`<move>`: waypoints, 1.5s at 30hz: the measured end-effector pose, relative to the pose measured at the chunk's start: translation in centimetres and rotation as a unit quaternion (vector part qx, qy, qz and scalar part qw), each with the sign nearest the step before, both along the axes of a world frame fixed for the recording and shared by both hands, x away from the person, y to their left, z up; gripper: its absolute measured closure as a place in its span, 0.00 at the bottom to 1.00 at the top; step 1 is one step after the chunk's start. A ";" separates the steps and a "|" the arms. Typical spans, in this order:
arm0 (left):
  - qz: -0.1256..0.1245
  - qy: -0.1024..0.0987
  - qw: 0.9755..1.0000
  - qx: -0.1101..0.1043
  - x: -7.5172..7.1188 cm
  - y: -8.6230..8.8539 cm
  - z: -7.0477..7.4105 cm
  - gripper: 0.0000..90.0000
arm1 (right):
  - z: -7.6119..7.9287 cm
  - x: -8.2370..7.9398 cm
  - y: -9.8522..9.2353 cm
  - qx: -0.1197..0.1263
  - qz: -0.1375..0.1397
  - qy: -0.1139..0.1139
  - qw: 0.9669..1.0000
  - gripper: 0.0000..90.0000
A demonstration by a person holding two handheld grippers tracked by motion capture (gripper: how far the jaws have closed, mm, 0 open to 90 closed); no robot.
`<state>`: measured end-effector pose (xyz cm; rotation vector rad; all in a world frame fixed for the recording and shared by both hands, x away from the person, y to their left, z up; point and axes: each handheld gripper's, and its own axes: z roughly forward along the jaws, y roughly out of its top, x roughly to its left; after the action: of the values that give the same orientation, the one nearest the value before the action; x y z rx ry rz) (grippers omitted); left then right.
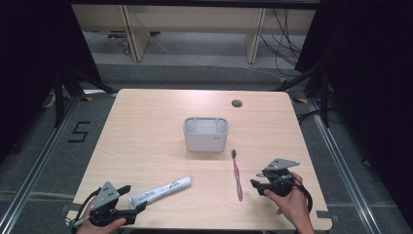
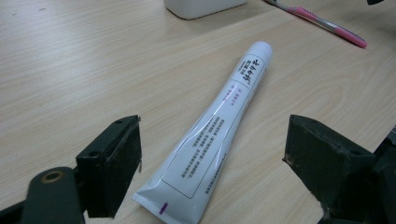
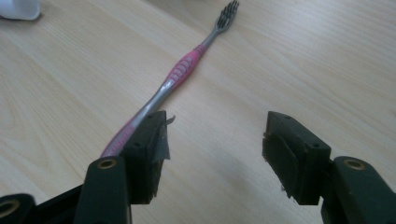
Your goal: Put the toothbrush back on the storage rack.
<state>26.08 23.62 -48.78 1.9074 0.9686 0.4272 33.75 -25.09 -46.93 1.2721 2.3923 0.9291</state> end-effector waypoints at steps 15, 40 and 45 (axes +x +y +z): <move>0.000 0.000 1.000 -0.005 0.0 -0.1 0.0 0.20 | 0.5 3.0 3.3 -0.041 0.054 0.023 0.997 0.59; -0.001 0.003 1.000 -0.006 0.0 -0.1 0.1 0.20 | -1.1 6.5 6.6 -0.085 0.055 0.089 0.991 0.67; 0.001 0.003 1.000 -0.006 0.0 0.0 0.1 0.20 | -1.4 6.8 6.7 -0.088 0.057 0.102 0.989 0.69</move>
<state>26.04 23.57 -48.66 1.8982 0.9755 0.4174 40.56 -18.36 -48.31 1.2263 2.6611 0.6254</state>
